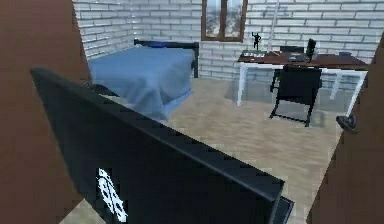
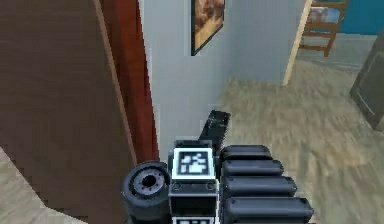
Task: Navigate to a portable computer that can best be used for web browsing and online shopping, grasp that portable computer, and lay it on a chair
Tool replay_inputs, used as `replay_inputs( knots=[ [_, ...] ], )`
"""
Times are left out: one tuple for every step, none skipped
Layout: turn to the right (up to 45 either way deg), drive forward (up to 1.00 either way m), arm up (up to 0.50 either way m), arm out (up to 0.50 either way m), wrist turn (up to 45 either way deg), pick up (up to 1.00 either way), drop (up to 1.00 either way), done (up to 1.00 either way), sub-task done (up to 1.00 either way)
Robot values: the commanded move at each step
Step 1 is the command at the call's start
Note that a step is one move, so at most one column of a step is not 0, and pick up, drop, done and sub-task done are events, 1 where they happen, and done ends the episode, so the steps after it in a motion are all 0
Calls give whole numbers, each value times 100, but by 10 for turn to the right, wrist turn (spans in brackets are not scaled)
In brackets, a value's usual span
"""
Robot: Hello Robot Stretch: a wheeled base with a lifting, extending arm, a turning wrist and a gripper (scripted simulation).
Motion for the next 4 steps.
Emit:
replay_inputs(
  knots=[
    [30, 0, 0, 0, 0, 0, 0, 0, 0],
    [0, 100, 0, 0, 0, 0, 0, 0, 0],
    [0, 45, 0, 0, 0, 0, 0, 0, 0],
    [420, 0, 0, 0, 0, 0, 0, 0, 0]
  ],
)
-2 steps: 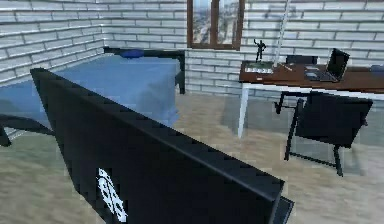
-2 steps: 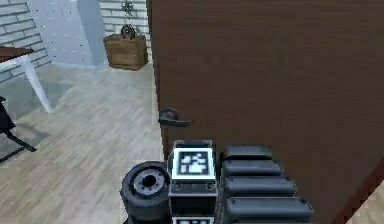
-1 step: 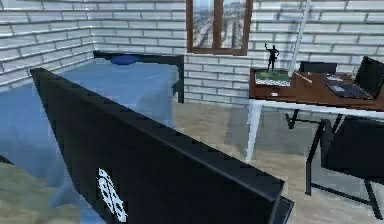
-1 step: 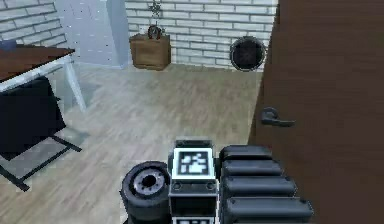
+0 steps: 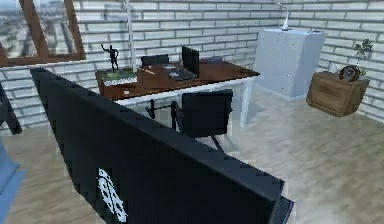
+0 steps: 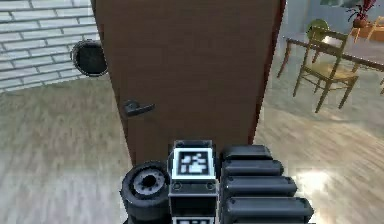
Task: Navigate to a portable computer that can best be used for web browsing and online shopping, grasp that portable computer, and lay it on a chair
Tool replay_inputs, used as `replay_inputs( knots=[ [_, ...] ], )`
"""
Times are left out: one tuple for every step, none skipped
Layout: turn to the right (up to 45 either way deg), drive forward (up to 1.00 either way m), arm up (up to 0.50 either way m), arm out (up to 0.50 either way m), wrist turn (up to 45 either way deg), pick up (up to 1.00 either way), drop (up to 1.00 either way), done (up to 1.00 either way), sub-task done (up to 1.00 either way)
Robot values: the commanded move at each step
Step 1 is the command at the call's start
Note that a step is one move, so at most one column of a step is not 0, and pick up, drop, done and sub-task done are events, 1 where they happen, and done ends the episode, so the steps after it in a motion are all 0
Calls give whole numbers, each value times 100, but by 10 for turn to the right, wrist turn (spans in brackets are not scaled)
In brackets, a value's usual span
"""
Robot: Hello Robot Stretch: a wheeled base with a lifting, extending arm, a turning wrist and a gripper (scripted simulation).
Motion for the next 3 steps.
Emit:
replay_inputs(
  knots=[
    [0, 90, 0, 0, 0, 0, 0, 0, 0],
    [-450, 0, 0, 0, 0, 0, 0, 0, 0],
    [-450, 0, 0, 0, 0, 0, 0, 0, 0]
  ],
)
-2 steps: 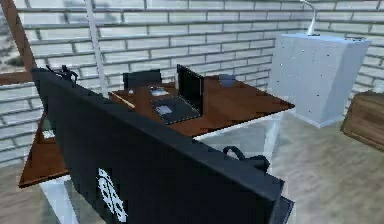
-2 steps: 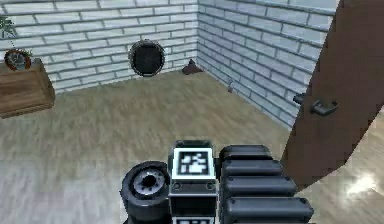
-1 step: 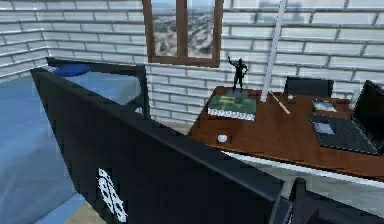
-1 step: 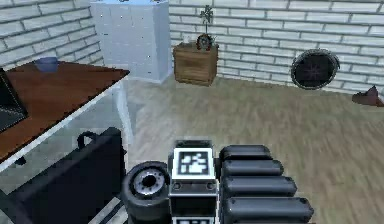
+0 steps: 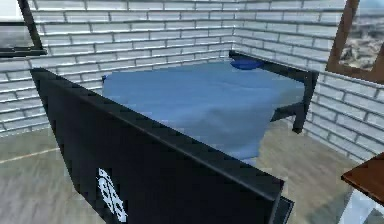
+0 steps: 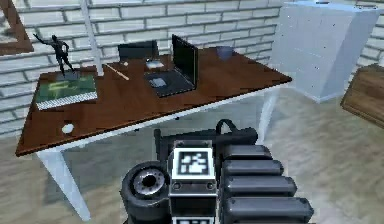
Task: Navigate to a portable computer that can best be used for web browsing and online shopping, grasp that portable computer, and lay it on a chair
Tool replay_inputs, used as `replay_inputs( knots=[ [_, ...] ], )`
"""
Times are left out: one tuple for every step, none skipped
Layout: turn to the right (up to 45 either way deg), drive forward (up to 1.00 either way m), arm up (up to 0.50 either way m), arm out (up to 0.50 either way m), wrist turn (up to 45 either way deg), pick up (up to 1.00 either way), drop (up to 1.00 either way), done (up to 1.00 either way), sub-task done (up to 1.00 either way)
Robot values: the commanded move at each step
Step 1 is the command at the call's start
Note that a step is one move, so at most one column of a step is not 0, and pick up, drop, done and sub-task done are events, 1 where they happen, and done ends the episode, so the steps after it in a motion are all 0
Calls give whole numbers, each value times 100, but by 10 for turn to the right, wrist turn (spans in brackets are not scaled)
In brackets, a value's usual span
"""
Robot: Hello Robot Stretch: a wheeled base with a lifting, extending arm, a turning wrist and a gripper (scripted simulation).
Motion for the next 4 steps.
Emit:
replay_inputs(
  knots=[
    [-180, 0, 0, 0, 0, 0, 0, 0, 0],
    [450, 0, 0, 0, 0, 0, 0, 0, 0],
    [450, 0, 0, 0, 0, 0, 0, 0, 0],
    [90, 0, 0, 0, 0, 0, 0, 0, 0]
  ],
)
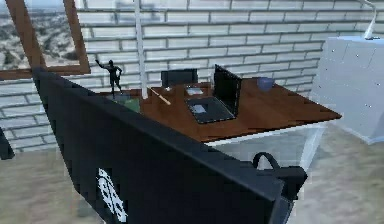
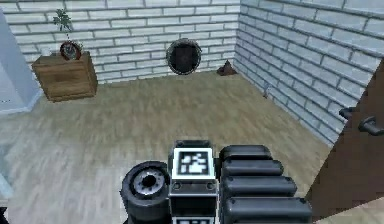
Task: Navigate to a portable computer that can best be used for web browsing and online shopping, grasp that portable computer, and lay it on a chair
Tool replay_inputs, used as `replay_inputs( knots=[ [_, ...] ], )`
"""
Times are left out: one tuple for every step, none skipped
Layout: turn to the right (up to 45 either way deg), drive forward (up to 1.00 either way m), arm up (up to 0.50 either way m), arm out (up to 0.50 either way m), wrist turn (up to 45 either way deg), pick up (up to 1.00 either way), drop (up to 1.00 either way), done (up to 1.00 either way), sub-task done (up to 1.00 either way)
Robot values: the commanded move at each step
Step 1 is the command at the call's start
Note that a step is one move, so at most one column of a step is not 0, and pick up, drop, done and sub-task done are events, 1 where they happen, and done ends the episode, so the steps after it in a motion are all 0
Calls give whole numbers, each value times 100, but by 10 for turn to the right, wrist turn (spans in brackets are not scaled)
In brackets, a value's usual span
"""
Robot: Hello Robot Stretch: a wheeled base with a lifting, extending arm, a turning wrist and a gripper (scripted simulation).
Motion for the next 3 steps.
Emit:
replay_inputs(
  knots=[
    [-450, 0, 0, 0, 0, 0, 0, 0, 0],
    [-420, 0, 0, 0, 0, 0, 0, 0, 0],
    [0, 0, 0, 48, 0, 0, 0, 0, 0]
  ],
)
